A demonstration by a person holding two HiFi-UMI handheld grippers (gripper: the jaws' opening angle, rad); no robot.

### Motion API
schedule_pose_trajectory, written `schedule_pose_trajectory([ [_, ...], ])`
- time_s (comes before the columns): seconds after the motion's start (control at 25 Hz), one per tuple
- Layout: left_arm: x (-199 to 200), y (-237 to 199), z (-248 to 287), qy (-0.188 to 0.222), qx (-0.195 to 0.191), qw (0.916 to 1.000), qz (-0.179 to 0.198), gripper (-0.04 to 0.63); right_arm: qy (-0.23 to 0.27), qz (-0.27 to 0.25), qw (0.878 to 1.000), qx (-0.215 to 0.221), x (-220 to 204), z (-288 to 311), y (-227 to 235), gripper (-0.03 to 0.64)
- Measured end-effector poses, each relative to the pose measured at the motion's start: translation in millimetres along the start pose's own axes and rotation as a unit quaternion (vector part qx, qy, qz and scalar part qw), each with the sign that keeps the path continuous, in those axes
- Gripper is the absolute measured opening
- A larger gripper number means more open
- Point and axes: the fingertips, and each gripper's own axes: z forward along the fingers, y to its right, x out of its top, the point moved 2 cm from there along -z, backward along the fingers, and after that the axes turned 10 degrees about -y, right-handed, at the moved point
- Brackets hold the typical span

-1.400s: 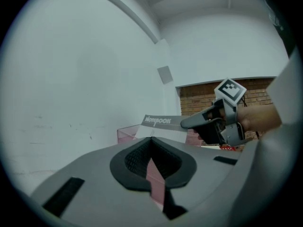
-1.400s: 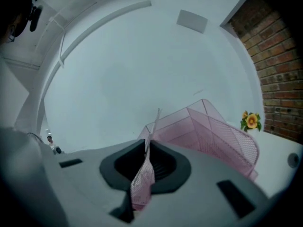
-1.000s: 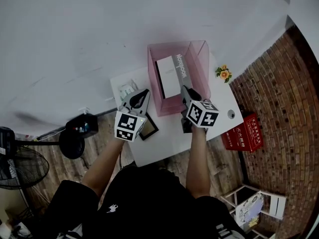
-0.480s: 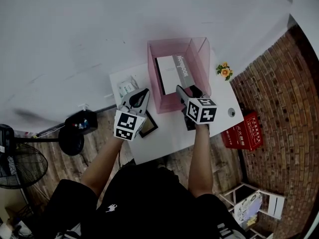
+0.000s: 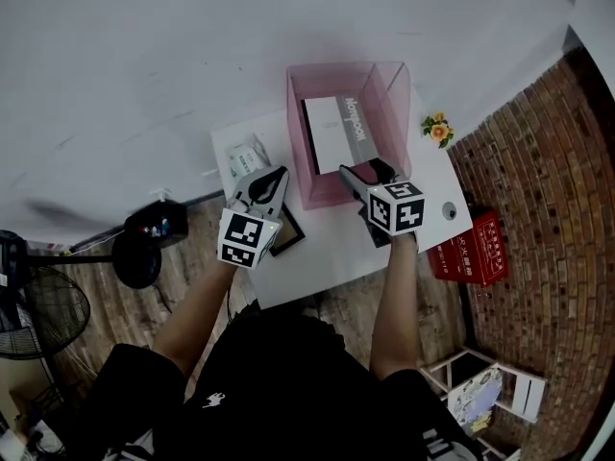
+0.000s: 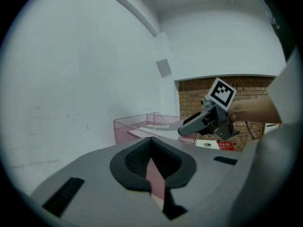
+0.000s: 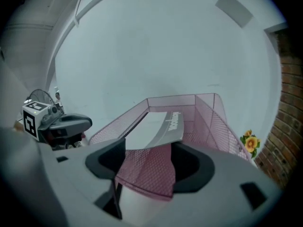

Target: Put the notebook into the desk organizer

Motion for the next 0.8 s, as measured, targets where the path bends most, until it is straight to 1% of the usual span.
schedule_pose_trajectory([
  [0.08,0,1,-2,-0.001,-0.001,1.0000,-0.001,0.002,-0.010,-0.015,1.000,-0.005,-2,0,0,0.285],
  [0.24,-3,3,-5,-0.010,0.001,0.9999,-0.004,0.002,-0.035,-0.056,0.997,-0.036,-7,2,2,0.282],
  [0.36,-3,6,-8,-0.005,0.006,1.0000,-0.004,0.002,-0.040,-0.072,0.995,-0.051,-9,2,3,0.250],
  [0.44,-3,8,-10,-0.004,0.007,1.0000,-0.003,0.002,-0.037,-0.070,0.995,-0.056,-9,0,4,0.226],
  [0.56,-4,11,-15,-0.003,0.011,0.9999,-0.003,0.002,-0.031,-0.063,0.996,-0.057,-10,-3,5,0.136],
  [0.68,-5,13,-19,-0.003,0.017,0.9998,-0.003,0.002,-0.033,-0.062,0.996,-0.059,-11,-5,6,0.101],
  [0.72,-6,15,-21,-0.003,0.019,0.9998,-0.004,0.002,-0.035,-0.063,0.995,-0.068,-12,-6,8,0.082],
  [0.76,-8,17,-22,-0.003,0.020,0.9998,-0.004,0.002,-0.037,-0.066,0.994,-0.081,-13,-8,11,0.020],
  [0.8,-9,19,-24,-0.004,0.021,0.9998,-0.003,0.002,-0.039,-0.070,0.993,-0.092,-14,-10,13,0.002],
])
